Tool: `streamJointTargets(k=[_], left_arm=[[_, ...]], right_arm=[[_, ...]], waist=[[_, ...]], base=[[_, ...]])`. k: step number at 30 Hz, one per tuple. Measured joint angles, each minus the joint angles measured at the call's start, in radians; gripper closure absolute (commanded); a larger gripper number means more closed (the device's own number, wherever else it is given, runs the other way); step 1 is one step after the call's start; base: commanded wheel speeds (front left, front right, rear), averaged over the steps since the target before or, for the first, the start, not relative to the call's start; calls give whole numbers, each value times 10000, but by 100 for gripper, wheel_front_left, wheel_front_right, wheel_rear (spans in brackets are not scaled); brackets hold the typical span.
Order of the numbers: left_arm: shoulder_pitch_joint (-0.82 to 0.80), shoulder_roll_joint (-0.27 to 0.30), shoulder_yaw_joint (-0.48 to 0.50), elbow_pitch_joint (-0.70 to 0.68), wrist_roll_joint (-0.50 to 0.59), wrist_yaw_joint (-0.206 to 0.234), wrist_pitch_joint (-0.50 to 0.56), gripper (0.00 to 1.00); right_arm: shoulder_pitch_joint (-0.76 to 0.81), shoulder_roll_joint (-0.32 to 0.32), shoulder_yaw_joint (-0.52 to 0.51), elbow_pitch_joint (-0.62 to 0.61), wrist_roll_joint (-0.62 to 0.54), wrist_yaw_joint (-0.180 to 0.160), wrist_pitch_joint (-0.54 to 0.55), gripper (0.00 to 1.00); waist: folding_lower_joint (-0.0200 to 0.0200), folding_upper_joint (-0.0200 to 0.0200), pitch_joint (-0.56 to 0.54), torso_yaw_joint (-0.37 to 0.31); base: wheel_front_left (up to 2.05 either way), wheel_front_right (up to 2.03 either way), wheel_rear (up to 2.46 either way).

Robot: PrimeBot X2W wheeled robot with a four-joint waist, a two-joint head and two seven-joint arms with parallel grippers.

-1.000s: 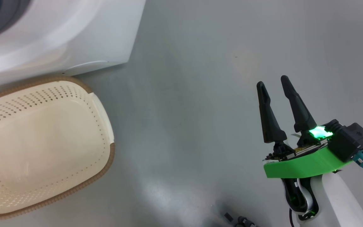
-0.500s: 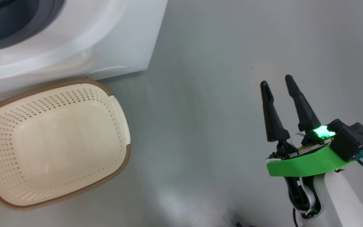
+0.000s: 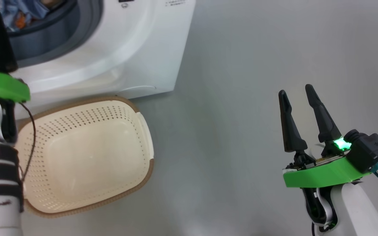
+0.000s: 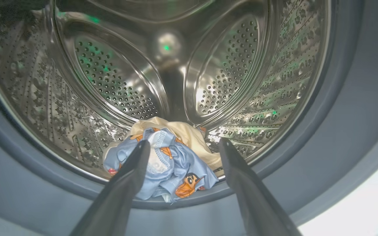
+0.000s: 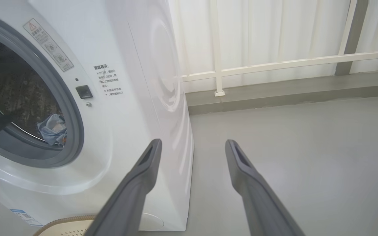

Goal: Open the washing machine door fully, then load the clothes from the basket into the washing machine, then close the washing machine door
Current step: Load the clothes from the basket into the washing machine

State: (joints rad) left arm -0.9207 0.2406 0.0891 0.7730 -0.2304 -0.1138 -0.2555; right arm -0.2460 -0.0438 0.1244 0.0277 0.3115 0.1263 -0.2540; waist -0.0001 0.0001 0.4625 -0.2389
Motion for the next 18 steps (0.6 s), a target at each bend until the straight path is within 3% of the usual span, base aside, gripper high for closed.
streamJointTargets(k=[18], left_arm=[[3429,-1055,773,-2238,560,-104,0,0]], right_arm=[[753,-537,-297,286,-36,0,0,0]], waist=[[0,0,-1476,809]], base=[[0,0,0]])
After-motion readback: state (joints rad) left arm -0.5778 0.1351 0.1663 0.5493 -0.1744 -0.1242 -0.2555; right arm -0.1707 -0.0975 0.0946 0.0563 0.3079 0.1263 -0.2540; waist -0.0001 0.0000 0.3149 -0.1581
